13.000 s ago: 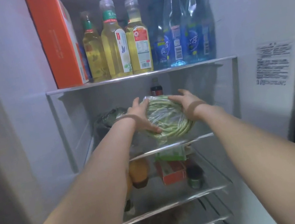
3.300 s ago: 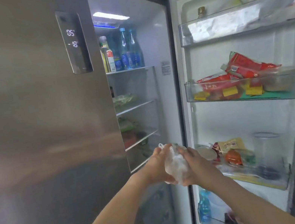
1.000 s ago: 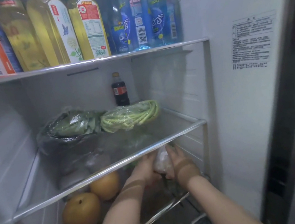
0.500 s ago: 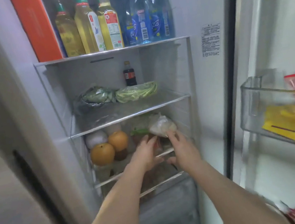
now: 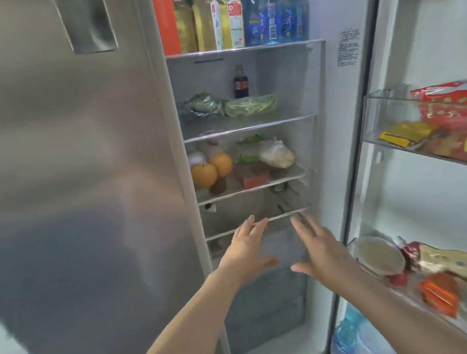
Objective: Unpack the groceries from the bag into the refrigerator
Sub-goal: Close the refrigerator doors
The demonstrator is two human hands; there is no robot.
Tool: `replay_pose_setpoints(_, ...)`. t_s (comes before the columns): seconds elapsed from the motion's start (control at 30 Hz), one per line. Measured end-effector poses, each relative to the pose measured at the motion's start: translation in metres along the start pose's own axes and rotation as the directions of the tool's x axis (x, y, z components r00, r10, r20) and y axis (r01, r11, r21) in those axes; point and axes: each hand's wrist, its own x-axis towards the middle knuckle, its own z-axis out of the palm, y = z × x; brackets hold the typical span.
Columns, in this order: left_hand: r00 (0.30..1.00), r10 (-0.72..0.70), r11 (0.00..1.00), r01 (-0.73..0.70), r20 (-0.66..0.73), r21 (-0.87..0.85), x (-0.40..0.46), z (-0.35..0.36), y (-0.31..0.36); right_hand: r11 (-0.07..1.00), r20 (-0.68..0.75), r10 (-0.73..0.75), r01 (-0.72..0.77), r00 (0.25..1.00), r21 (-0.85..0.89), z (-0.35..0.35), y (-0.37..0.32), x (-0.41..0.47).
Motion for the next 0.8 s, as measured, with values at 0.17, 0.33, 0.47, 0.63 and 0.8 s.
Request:
replay_pose_setpoints(0.17,0.999,-0.004,1.000,0.005,-0.035,0.021,-0.089,-0.017,-0.033,0.999,0.026,-0.049,0.049,0.998,-0.009,0.019,-0.073,-0.043)
replay_pose_setpoints(0.33,0.987,-0.142,0.989,0.145,-0.079,0.032,-0.211,-0.061,-0.118,0.988,0.078,-0.149,0.145,0.986,0.058,0.054,-0.204,-0.083)
replay_pose_setpoints(0.47,0.952,-0.282,0.955,0.290,-0.117,0.058,-0.326,-0.103,-0.206,0.963,0.135,-0.258,0.243,0.957,0.119,0.096,-0.330,-0.117)
replay_pose_setpoints(0.63,0.872,-0.454,0.878,0.472,-0.185,0.072,-0.471,-0.159,-0.301,0.894,0.228,-0.440,0.402,0.868,0.197,0.145,-0.484,-0.152)
replay_pose_setpoints(0.8,0.743,-0.611,0.763,0.645,-0.273,0.049,-0.591,-0.198,-0.374,0.804,0.324,-0.594,0.537,0.736,0.255,0.180,-0.619,-0.177)
